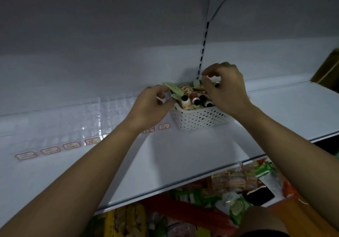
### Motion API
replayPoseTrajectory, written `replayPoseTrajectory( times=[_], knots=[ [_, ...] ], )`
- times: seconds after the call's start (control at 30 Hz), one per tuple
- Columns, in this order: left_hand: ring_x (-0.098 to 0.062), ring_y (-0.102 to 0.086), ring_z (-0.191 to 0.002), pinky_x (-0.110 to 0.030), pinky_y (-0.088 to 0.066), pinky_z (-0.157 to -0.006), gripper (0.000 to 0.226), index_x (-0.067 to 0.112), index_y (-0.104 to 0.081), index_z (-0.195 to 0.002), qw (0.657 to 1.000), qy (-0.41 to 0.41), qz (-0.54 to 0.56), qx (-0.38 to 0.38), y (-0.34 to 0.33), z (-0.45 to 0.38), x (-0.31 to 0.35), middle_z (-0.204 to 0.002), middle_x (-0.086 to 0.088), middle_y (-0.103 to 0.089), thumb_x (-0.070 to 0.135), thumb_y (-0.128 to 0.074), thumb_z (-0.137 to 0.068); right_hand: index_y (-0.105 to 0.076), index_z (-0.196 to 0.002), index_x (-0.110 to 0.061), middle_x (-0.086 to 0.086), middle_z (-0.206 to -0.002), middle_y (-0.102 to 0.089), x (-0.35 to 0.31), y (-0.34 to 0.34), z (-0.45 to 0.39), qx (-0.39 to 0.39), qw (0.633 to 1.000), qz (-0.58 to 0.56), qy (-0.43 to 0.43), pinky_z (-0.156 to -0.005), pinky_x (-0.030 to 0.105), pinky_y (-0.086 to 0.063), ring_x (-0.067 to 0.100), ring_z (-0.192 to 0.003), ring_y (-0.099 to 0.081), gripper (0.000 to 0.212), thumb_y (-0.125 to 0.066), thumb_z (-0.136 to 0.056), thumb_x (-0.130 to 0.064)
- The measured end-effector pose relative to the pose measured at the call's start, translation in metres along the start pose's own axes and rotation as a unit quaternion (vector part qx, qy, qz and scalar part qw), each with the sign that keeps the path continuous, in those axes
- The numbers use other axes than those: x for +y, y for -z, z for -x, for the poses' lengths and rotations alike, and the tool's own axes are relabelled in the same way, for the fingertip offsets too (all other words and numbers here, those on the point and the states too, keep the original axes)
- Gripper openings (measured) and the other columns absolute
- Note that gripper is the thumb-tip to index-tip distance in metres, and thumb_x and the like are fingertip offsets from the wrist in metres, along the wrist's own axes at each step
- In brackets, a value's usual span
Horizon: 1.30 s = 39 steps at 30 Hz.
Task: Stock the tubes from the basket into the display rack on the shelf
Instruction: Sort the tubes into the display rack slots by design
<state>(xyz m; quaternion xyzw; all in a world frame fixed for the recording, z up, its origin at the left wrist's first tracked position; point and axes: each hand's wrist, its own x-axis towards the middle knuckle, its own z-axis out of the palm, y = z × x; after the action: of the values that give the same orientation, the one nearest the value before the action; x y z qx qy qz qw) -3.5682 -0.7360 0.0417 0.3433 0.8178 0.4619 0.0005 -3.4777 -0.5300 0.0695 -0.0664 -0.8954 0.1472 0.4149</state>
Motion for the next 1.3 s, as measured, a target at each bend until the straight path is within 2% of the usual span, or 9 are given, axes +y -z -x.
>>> replayPoseTrajectory(
  times=[0.1, 0.27, 0.33, 0.6, 0.73, 0.9, 1.03, 1.23, 1.3],
  knots=[
    [-0.007, -0.062, -0.091, -0.005, -0.043, -0.071, 0.034, 0.024, -0.064, -0.126, 0.999, -0.01, 0.019, 0.026, 0.001, 0.006, -0.02, -0.111, 0.003, -0.063, 0.023, -0.066, -0.092, -0.073, -0.098, -0.023, -0.01, -0.092, -0.072, -0.016, -0.008, 0.007, -0.065, 0.997, -0.013, 0.029, -0.092, 0.036, -0.045, 0.015, -0.09, -0.062, 0.022, -0.058, -0.093, -0.039],
    [-0.001, -0.063, -0.089, -0.007, -0.045, -0.067, 0.029, 0.028, -0.068, -0.114, 0.994, -0.024, 0.087, 0.063, -0.003, 0.014, -0.04, -0.102, 0.011, -0.065, 0.015, -0.067, -0.089, -0.069, -0.094, -0.026, -0.011, -0.076, -0.062, -0.02, -0.029, 0.018, -0.189, 0.976, 0.03, 0.104, -0.082, 0.038, -0.044, 0.015, -0.077, -0.053, 0.033, -0.051, -0.094, -0.054],
    [0.0, -0.063, -0.088, -0.009, -0.046, -0.066, 0.029, 0.026, -0.068, -0.113, 0.991, -0.034, 0.11, 0.065, -0.004, 0.013, -0.041, -0.1, 0.011, -0.065, 0.01, -0.066, -0.089, -0.069, -0.093, -0.029, -0.011, -0.075, -0.062, -0.018, -0.03, 0.015, -0.187, 0.975, 0.055, 0.104, -0.083, 0.043, -0.045, 0.016, -0.079, -0.052, 0.032, -0.05, -0.094, -0.056],
    [-0.003, -0.064, -0.089, -0.011, -0.049, -0.073, 0.028, 0.026, -0.066, -0.115, 0.985, -0.064, 0.148, 0.054, -0.001, 0.012, -0.022, -0.099, 0.011, -0.065, 0.012, -0.065, -0.091, -0.072, -0.097, -0.022, -0.007, -0.092, -0.068, -0.037, -0.007, -0.013, -0.088, 0.992, -0.08, 0.051, -0.074, 0.02, -0.046, 0.01, -0.083, -0.061, 0.013, -0.067, -0.093, -0.033],
    [-0.003, -0.066, -0.086, -0.019, -0.047, -0.068, 0.023, 0.032, -0.06, -0.122, 0.98, 0.012, 0.186, 0.065, 0.001, 0.017, -0.017, -0.106, 0.007, -0.068, 0.03, -0.054, -0.1, -0.072, -0.096, -0.019, -0.012, -0.086, -0.066, -0.044, -0.009, -0.012, -0.031, 0.985, -0.171, 0.0, -0.067, 0.025, -0.048, 0.01, -0.073, -0.06, 0.007, -0.069, -0.092, -0.024],
    [-0.004, -0.065, -0.098, -0.024, -0.051, -0.072, 0.037, 0.032, -0.054, -0.134, 0.983, 0.036, 0.176, 0.048, 0.006, 0.022, -0.017, -0.115, 0.012, -0.065, 0.044, -0.054, -0.099, -0.071, -0.096, -0.008, 0.013, -0.088, -0.069, -0.053, -0.018, -0.009, -0.08, 0.949, -0.299, -0.06, -0.066, 0.041, -0.059, 0.026, -0.073, -0.068, 0.006, -0.07, -0.093, -0.014],
    [-0.009, -0.068, -0.081, -0.025, -0.053, -0.069, 0.024, 0.022, -0.072, -0.103, 0.988, -0.038, 0.151, 0.009, 0.004, 0.019, -0.016, -0.089, 0.007, -0.074, 0.035, -0.053, -0.102, -0.07, -0.095, -0.007, 0.011, -0.079, -0.072, -0.052, -0.027, -0.007, -0.133, 0.935, -0.318, -0.081, -0.062, 0.041, -0.06, 0.031, -0.068, -0.07, 0.013, -0.075, -0.09, -0.019],
    [-0.006, -0.064, -0.064, -0.013, -0.046, -0.057, 0.019, 0.016, -0.062, -0.096, 0.981, -0.044, 0.185, 0.022, -0.005, 0.014, -0.024, -0.079, 0.007, -0.07, 0.017, -0.046, -0.105, -0.069, -0.098, -0.017, -0.005, -0.085, -0.068, -0.035, -0.032, -0.011, -0.073, 0.993, -0.084, -0.049, -0.068, 0.016, -0.046, 0.013, -0.076, -0.061, 0.022, -0.056, -0.1, -0.035],
    [-0.008, -0.064, -0.066, -0.018, -0.048, -0.059, 0.015, 0.019, -0.057, -0.1, 0.976, -0.038, 0.211, 0.022, -0.006, 0.014, -0.028, -0.082, 0.003, -0.07, 0.013, -0.045, -0.106, -0.067, -0.104, -0.018, -0.003, -0.086, -0.068, -0.02, -0.026, -0.014, -0.113, 0.992, 0.061, -0.002, -0.073, 0.023, -0.051, 0.015, -0.079, -0.059, 0.029, -0.06, -0.095, -0.045]
  ],
)
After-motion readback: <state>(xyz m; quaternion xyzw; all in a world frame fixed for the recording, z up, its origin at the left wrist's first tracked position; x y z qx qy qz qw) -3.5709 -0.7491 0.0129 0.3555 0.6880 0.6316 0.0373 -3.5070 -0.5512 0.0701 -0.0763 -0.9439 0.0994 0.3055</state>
